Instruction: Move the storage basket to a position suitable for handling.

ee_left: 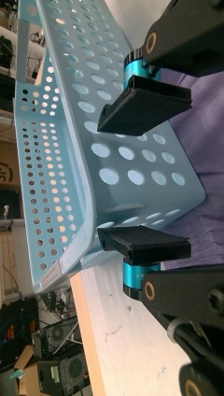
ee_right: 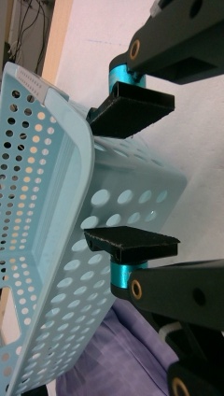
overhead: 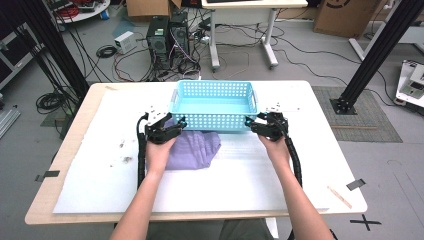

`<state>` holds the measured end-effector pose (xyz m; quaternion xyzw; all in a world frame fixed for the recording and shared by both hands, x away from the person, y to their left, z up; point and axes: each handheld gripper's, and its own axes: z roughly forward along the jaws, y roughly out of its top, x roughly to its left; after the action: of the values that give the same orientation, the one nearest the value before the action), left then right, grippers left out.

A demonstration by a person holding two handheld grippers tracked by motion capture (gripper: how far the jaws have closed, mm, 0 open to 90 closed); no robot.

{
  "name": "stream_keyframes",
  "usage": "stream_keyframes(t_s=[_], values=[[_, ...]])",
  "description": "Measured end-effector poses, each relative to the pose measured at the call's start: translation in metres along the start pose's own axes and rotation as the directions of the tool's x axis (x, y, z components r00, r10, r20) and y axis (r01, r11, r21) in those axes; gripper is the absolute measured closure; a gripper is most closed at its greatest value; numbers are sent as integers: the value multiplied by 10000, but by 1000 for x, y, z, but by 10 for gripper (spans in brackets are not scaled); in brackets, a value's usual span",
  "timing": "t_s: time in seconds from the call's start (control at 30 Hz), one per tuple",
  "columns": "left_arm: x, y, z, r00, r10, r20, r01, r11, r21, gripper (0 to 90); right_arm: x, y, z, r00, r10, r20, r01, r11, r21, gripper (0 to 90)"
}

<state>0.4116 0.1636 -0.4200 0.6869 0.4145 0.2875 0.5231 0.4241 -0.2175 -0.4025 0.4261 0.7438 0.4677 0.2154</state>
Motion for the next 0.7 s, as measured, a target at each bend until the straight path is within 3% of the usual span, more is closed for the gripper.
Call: stream_keyframes(t_s=[0.27,0.43,0.7], values=[[6,2,8,9998,-194,-21,195,9993,307,419,-2,5,8,9996,133,239,-136,9999,106,464],[7,2,10,9997,-235,-77,238,9989,402,404,-1,4,11,9994,143,325,-146,9998,109,420],[5,1,-4,9991,236,-353,-227,9994,259,300,1,0,5,9972,-17,753,11,10000,90,351]])
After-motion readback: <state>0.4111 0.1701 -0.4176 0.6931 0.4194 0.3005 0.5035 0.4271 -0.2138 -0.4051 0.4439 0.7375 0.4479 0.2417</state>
